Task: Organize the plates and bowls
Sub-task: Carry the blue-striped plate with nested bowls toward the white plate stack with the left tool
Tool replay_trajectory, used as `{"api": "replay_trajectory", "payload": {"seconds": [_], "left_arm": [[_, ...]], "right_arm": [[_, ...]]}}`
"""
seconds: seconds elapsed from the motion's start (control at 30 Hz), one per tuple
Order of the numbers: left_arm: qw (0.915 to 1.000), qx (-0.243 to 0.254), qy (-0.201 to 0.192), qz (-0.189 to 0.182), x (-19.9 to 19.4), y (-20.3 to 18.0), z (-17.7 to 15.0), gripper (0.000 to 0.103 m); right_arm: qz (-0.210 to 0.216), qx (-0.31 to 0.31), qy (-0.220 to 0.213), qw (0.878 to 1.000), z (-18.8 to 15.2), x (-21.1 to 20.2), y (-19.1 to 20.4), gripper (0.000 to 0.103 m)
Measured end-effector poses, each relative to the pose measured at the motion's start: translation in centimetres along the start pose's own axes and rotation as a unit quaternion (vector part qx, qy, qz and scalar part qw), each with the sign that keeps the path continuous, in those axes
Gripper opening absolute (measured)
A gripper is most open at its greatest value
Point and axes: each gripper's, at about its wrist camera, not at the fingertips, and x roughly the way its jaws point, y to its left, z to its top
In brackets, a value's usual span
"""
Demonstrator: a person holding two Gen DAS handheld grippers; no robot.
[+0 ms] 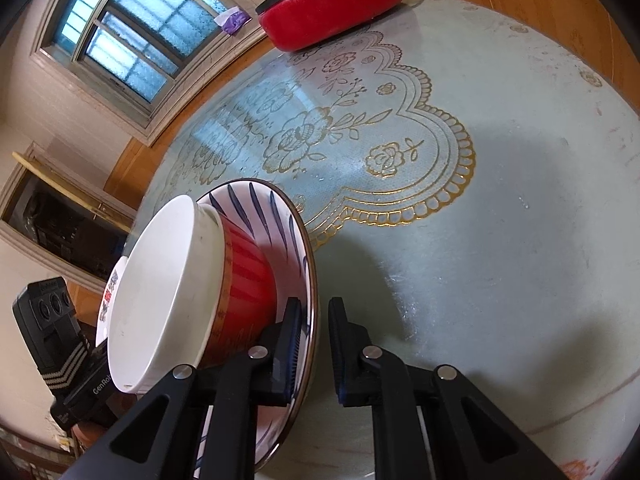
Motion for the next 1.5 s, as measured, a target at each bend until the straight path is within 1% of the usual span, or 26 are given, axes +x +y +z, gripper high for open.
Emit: {"api": "replay_trajectory", "payload": {"seconds": [0.07, 0.13, 0.2, 0.27, 0.33, 0.37, 0.47, 0.57, 0.63, 0.7, 0.77, 1.07, 1.27, 1.4, 1.5], "left_arm": [[0.9999, -0.010, 0.006, -0.003, 0.1, 0.2, 0.1, 0.013], [0.9997, -0.020, 0.009, -0.004, 0.3, 0.6, 0.3, 0.019], [0.9996, -0.023, 0.011, -0.006, 0.2, 0.8, 0.2, 0.020], [0.9998, -0.019, 0.008, -0.003, 0.0, 0.6, 0.1, 0.019], [0.9998, -0.018, 0.008, -0.007, 0.0, 0.4, 0.0, 0.012], [0.9999, -0.013, 0.007, -0.007, 0.0, 0.2, 0.0, 0.010], [1.0000, 0.004, -0.001, 0.002, 0.0, -0.2, -0.1, 0.010], [1.0000, 0.005, -0.002, -0.003, 0.0, 0.0, 0.0, 0.010], [1.0000, 0.007, -0.002, -0.005, 0.0, 0.0, 0.1, 0.010], [0.9999, 0.010, -0.004, -0.001, -0.1, -0.2, 0.0, 0.010], [0.9999, 0.013, -0.004, 0.003, -0.1, -0.3, -0.1, 0.010], [0.9999, 0.003, 0.007, -0.007, -0.2, -0.3, 0.0, 0.010], [1.0000, -0.003, 0.002, -0.008, -0.5, -0.4, 0.1, 0.008], [0.9999, -0.001, -0.009, -0.005, -0.9, -0.4, 0.3, 0.008], [1.0000, -0.001, -0.007, -0.003, -0.9, -0.3, 0.2, 0.008]], "right_arm": [[0.003, 0.001, -0.001, 1.000, 0.0, 0.0, -0.1, 0.012], [0.007, 0.008, -0.001, 1.000, 0.1, 0.1, -0.2, 0.012], [0.011, 0.018, 0.000, 1.000, 0.2, 0.2, -0.4, 0.012], [0.009, 0.016, 0.000, 1.000, 0.2, 0.2, -0.3, 0.012], [0.005, 0.007, -0.001, 1.000, 0.2, 0.2, 0.0, 0.012], [0.006, 0.007, -0.002, 1.000, 0.2, 0.1, 0.0, 0.012], [0.013, 0.011, -0.003, 1.000, 0.1, 0.1, -0.1, 0.008], [0.011, 0.009, -0.007, 1.000, 0.0, 0.1, 0.0, 0.009], [0.021, 0.017, -0.011, 1.000, 0.0, 0.2, -0.3, 0.009], [0.030, 0.023, -0.013, 0.999, 0.0, 0.3, -0.6, 0.009], [0.027, 0.021, -0.016, 0.999, 0.0, 0.2, -0.5, 0.009], [0.030, 0.030, -0.018, 0.999, -0.1, 0.0, -0.8, 0.009], [0.031, 0.031, -0.019, 0.999, -0.1, 0.0, -0.9, 0.009], [0.033, 0.026, -0.023, 0.999, 0.1, -0.3, -0.5, 0.010], [0.032, 0.023, -0.024, 0.999, 0.4, -0.3, -0.3, 0.009]]}}
